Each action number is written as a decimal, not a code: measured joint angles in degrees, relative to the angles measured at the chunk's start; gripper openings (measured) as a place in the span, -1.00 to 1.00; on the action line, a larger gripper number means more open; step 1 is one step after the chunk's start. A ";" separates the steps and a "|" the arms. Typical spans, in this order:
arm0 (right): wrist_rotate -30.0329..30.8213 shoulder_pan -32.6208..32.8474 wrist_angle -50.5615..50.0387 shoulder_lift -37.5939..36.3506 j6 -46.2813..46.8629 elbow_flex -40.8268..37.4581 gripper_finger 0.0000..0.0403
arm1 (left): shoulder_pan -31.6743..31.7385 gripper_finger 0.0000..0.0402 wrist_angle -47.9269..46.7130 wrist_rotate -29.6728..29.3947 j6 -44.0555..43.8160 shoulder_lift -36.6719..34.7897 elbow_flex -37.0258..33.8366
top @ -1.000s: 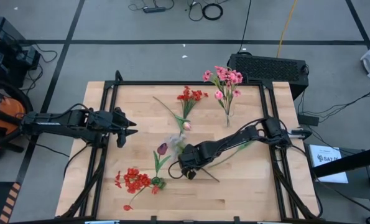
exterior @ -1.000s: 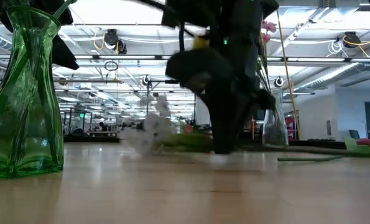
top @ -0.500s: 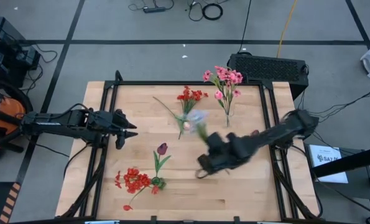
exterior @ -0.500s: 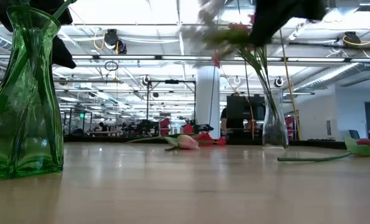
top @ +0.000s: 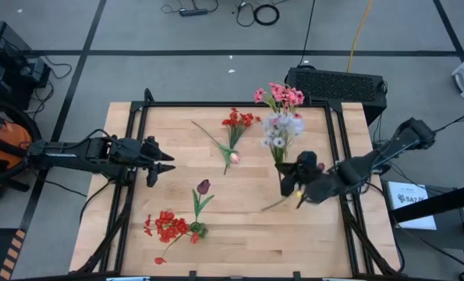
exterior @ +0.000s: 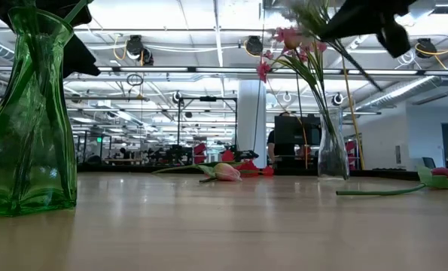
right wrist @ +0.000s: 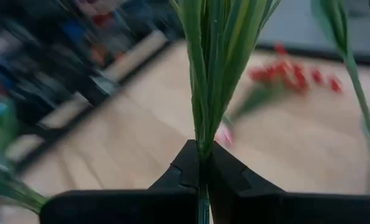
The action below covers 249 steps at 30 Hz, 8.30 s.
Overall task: Sort flowers into vase by color
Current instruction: Put the white flowers into the transparent vase, then put the pink flower into the transparent vase
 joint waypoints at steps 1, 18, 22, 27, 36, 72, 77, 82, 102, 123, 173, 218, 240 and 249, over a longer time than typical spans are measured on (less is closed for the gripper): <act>0.49 -0.65 6.94 -2.70 -4.74 -3.45 -1.00 | 0.00 -0.16 0.35 -0.20 0.00 0.01 0.00; -5.55 -16.72 57.58 -21.81 -68.88 -26.78 -1.00 | 0.00 -0.16 2.57 -7.41 0.09 1.85 0.00; -3.02 -18.44 57.70 -23.29 -71.77 -27.32 -1.00 | 0.00 -0.16 2.57 -7.85 0.07 1.85 0.00; -3.39 -20.59 57.71 -26.02 -74.53 -27.32 -1.00 | 0.00 -0.16 2.57 -7.90 -0.33 1.85 0.00; -10.78 -28.30 70.03 -27.93 -69.05 -38.42 -1.00 | 0.00 -0.16 2.57 -9.06 -0.48 1.85 0.00; -12.46 -31.46 73.21 -20.44 -54.55 -48.33 -0.74 | 0.00 -0.16 2.60 -9.20 1.55 1.85 0.00; -12.69 -31.46 73.79 -20.44 -53.87 -48.28 -0.60 | 0.00 -0.16 2.60 -9.20 1.55 1.85 0.00; -12.70 -31.44 71.57 -20.42 -53.85 -46.56 -0.37 | 0.00 -0.16 2.60 -9.18 1.54 1.85 0.00; -19.68 -31.44 -2.33 -20.46 -40.26 -7.69 0.07 | 0.00 -0.16 2.45 -8.85 1.53 1.85 0.00; -45.89 -31.44 -26.12 -22.04 -16.63 -3.74 0.07 | 0.52 -0.16 2.84 -8.89 1.11 1.84 0.00; -51.28 -15.12 -21.56 2.81 4.70 -3.76 0.07 | 23.22 -0.18 -1.96 6.16 68.51 66.01 33.82; -50.97 -15.12 -18.63 3.02 9.35 -3.78 0.07 | 23.69 -0.18 6.23 1.51 74.93 78.28 40.54; -48.11 -15.15 -19.35 3.02 5.38 -3.78 0.07 | 23.59 -0.94 0.54 0.24 74.08 80.94 41.21; -41.81 -15.43 -19.13 2.99 0.71 -3.78 0.07 | 21.31 -0.98 -10.62 1.55 60.67 74.93 49.47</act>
